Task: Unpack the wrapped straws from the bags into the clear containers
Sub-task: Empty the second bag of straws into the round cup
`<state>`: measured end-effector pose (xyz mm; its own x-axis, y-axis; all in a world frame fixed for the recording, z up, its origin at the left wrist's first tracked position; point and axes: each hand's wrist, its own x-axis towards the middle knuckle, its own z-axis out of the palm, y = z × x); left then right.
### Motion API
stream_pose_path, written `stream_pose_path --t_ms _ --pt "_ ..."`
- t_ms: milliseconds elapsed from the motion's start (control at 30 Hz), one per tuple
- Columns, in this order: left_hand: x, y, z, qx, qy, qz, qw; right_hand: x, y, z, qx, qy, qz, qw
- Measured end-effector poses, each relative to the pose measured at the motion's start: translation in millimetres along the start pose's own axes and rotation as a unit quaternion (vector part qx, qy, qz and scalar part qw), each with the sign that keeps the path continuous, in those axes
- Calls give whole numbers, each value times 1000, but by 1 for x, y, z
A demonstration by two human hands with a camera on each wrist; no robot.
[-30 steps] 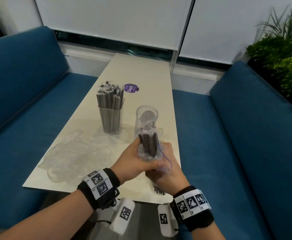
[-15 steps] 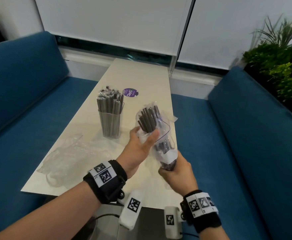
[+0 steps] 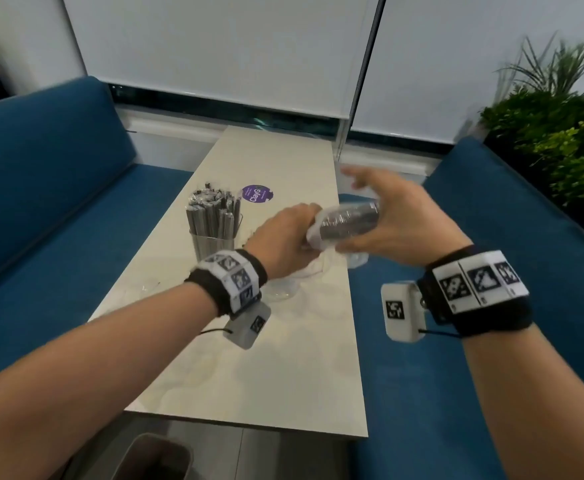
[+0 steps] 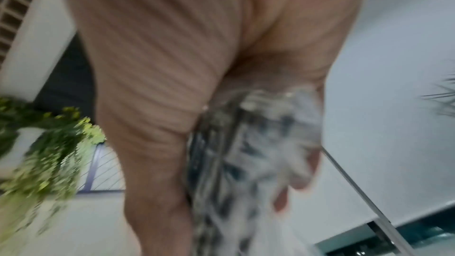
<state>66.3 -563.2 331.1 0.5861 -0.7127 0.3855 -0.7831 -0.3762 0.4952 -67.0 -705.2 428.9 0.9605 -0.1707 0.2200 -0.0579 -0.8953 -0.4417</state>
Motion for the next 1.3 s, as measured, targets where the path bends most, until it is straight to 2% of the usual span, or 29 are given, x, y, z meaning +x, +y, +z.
stream_pose_path --t_ms 67,100,167,233,300,500,733,867,933,1000,1067,1167,1200,1300 --pt "20 -5 -9 -122 19 -55 991 19 8 0 133 108 12 985" --pt "29 -8 -13 -180 19 -77 980 27 10 4 201 134 39 970" --pt "45 -10 -19 -237 6 -73 969 48 13 21 322 115 75 937" --pt "54 -7 -23 -248 -29 -39 968 71 14 43 384 83 75 917" --pt "62 -9 -19 -263 -56 -35 963 91 11 61 382 93 74 916" --pt "83 -39 2 -270 -95 -89 954 130 17 86 311 134 66 939" --pt "87 -64 29 -293 -27 -101 950 145 30 110 307 135 44 941" --pt "73 -77 44 -298 -52 -140 943 140 37 131 322 110 64 938" --pt "70 -82 50 -251 -65 -158 953 138 45 143 325 84 76 939" --pt "69 -88 53 -179 -44 -183 966 136 52 147 300 26 98 949" --pt "67 -92 49 -174 -8 -201 964 137 59 144 271 -4 99 958" --pt "64 -85 30 -197 9 -209 958 140 66 131 249 71 111 960" --pt "64 -85 25 -197 2 -208 958 140 66 127 241 73 112 961" --pt "63 -91 17 -171 -48 -223 959 140 66 125 189 -17 109 976"
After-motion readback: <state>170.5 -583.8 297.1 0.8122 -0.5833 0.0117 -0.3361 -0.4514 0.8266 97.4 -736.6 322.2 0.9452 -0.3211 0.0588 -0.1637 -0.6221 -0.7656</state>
